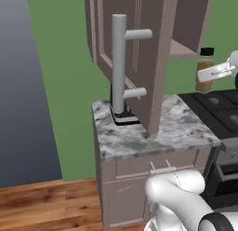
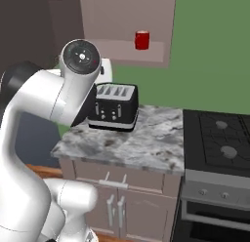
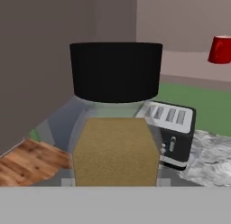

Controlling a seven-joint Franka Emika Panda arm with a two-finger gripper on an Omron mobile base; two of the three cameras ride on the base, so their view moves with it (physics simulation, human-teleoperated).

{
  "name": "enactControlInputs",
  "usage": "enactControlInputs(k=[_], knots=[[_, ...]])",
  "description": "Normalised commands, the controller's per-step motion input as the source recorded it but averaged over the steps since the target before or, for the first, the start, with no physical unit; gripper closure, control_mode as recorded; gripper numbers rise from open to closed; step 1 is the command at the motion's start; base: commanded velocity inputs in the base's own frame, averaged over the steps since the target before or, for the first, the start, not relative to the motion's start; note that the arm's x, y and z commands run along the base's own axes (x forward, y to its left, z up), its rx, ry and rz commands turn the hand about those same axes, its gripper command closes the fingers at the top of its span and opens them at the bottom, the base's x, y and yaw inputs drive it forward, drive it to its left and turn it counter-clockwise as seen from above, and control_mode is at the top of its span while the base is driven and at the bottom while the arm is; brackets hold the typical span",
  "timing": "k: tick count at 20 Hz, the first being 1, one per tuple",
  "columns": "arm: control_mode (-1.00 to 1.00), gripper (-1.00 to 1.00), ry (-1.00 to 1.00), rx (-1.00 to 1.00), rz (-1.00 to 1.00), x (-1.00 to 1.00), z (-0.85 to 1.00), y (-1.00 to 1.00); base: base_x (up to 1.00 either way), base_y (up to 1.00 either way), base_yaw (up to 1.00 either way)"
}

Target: Take the cinnamon bottle from the cabinet and place it on the dining table, next to the plate with the cupcake. Then take the chocolate from the dining counter and place it on the cupcake plate.

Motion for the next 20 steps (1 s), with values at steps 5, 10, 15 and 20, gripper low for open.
enactControlInputs(k=[5, 10, 15, 20], knots=[[1.00, 1.00, 0.00, 0.00, 0.00, 0.00, 0.00, 0.00, -0.46, 0.02, -0.45], [1.00, 1.00, 0.00, 0.00, 0.00, 0.00, 0.00, 0.00, -0.05, 0.04, -0.86], [1.00, 1.00, 0.00, 0.00, 0.00, 0.00, 0.00, 0.00, 0.00, 0.03, -0.93], [1.00, 1.00, 0.00, 0.00, 0.00, 0.00, 0.00, 0.00, 0.00, 0.03, -0.94]])
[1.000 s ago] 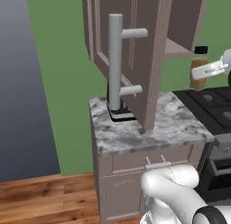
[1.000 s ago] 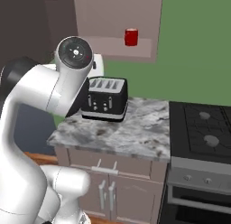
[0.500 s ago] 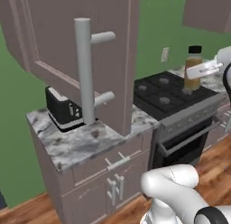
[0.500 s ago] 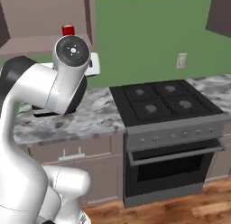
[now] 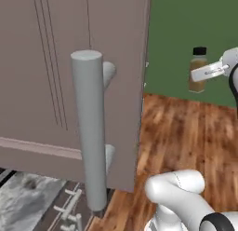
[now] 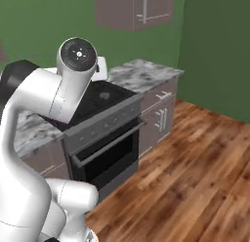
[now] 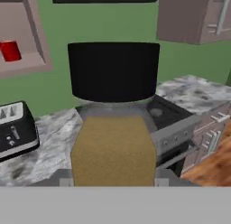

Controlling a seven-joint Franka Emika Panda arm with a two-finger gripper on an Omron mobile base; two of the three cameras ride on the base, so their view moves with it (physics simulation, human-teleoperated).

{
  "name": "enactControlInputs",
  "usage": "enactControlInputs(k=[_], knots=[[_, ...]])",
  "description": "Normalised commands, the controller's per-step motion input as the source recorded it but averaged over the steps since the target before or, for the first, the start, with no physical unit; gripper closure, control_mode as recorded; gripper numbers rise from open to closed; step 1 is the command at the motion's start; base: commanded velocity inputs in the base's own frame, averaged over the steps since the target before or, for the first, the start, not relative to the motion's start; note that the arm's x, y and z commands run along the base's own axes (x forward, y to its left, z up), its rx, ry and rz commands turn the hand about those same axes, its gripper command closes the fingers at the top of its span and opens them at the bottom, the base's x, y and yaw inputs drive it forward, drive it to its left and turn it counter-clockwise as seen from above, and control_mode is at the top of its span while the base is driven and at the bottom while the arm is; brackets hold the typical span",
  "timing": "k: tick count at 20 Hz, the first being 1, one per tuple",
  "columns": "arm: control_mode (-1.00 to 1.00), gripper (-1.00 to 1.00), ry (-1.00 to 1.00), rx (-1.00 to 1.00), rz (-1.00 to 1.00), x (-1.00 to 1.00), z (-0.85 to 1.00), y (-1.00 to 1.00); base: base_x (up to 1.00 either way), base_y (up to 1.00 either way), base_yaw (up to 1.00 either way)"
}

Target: Take the cinnamon bottle from the cabinet and place it on the dining table, next to the plate with the cupcake. Then take the chocolate from the dining counter and place it on the cupcake plate.

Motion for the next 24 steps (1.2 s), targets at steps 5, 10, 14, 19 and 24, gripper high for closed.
enactControlInputs(k=[5, 10, 14, 19, 24], knots=[[1.00, 1.00, 0.00, 0.00, 0.00, 0.00, 0.00, 0.00, 0.00, 0.03, -0.94], [1.00, 1.00, 0.00, 0.00, 0.00, 0.00, 0.00, 0.00, 0.00, 0.02, -0.95], [1.00, 1.00, 0.00, 0.00, 0.00, 0.00, 0.00, 0.00, 0.00, 0.01, -0.97], [1.00, 1.00, 0.00, 0.00, 0.00, 0.00, 0.00, 0.00, 0.00, 0.01, -0.97], [1.00, 1.00, 0.00, 0.00, 0.00, 0.00, 0.00, 0.00, 0.00, 0.00, -0.97]])
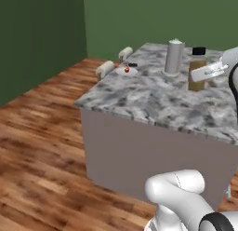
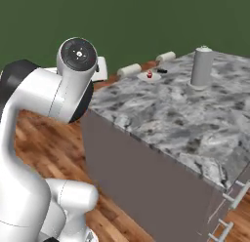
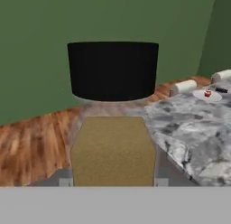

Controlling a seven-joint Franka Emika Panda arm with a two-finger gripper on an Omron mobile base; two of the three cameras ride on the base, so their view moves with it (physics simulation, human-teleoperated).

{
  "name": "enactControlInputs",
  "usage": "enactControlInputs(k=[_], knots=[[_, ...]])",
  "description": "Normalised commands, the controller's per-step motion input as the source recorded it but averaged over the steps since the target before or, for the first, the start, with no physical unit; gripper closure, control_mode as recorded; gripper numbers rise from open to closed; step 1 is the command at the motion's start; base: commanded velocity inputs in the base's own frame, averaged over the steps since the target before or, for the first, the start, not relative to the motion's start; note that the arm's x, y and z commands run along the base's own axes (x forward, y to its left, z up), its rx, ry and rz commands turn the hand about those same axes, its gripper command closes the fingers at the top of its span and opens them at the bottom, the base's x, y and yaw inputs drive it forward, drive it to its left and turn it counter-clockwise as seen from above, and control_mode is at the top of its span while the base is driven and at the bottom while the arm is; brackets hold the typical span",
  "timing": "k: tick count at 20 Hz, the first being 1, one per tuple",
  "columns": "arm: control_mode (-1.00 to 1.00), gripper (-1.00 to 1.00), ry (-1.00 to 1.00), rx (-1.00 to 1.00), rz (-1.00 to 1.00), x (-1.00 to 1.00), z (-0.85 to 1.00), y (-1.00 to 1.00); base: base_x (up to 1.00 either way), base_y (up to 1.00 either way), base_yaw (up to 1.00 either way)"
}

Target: Take the cinnamon bottle from the cabinet and place it on the dining table, next to the plate with the cupcake. Then take the chocolate from the dining counter and place it on the cupcake plate.

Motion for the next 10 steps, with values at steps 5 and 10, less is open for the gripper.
enactControlInputs(k=[5, 10], knots=[[1.00, 1.00, 0.00, 0.00, 0.00, 0.00, 0.00, 0.00, 0.06, 0.03, -0.90], [1.00, 1.00, 0.00, 0.00, 0.00, 0.00, 0.00, 0.00, 0.46, 0.31, -0.37]])
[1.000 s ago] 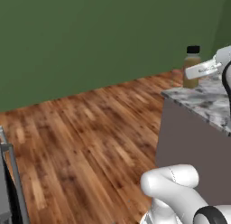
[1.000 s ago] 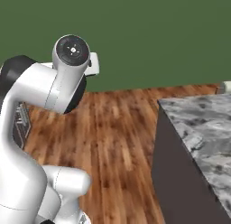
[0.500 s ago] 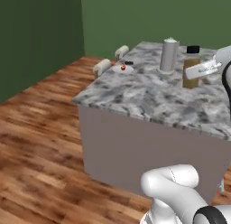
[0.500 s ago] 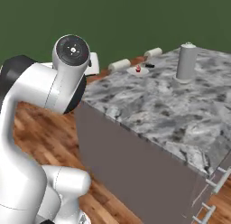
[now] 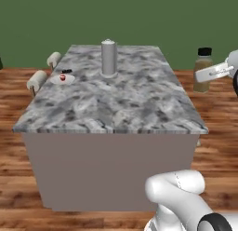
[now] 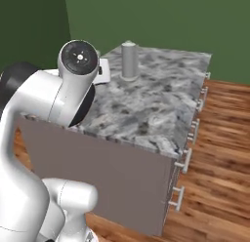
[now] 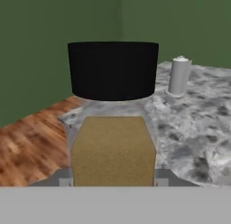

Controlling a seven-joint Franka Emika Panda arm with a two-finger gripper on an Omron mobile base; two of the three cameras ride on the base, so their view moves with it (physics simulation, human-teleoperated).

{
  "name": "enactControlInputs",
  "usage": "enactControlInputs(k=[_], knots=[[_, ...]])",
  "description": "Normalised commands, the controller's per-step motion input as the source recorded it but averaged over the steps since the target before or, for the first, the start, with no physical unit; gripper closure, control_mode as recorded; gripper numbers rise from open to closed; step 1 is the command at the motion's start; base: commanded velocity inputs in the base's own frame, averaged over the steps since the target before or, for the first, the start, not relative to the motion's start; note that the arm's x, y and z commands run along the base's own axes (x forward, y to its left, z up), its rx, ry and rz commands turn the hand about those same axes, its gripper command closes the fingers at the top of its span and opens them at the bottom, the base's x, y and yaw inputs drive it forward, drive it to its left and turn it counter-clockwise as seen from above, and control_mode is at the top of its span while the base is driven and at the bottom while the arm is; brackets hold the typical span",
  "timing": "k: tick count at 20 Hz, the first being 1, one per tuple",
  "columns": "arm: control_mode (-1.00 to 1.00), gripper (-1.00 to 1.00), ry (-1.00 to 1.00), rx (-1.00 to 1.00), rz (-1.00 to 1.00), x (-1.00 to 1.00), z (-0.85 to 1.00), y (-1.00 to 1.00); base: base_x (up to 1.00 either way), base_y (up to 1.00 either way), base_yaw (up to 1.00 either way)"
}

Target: Take the cinnamon bottle from the cabinet and place it on the dining table, next to the plate with the cupcake. Then take the chocolate from the dining counter and place it on the cupcake plate.

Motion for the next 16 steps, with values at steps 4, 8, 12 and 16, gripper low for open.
enactControlInputs(k=[4, 8, 12, 16], knots=[[1.00, 1.00, 0.00, 0.00, 0.00, 0.00, 0.00, 0.00, 0.51, 0.52, -0.11], [1.00, 1.00, 0.00, 0.00, 0.00, 0.00, 0.00, 0.00, 0.47, 0.72, -0.10], [1.00, 1.00, 0.00, 0.00, 0.00, 0.00, 0.00, 0.00, 0.42, 0.76, -0.11], [1.00, 1.00, 0.00, 0.00, 0.00, 0.00, 0.00, 0.00, 0.43, 0.73, -0.16]])
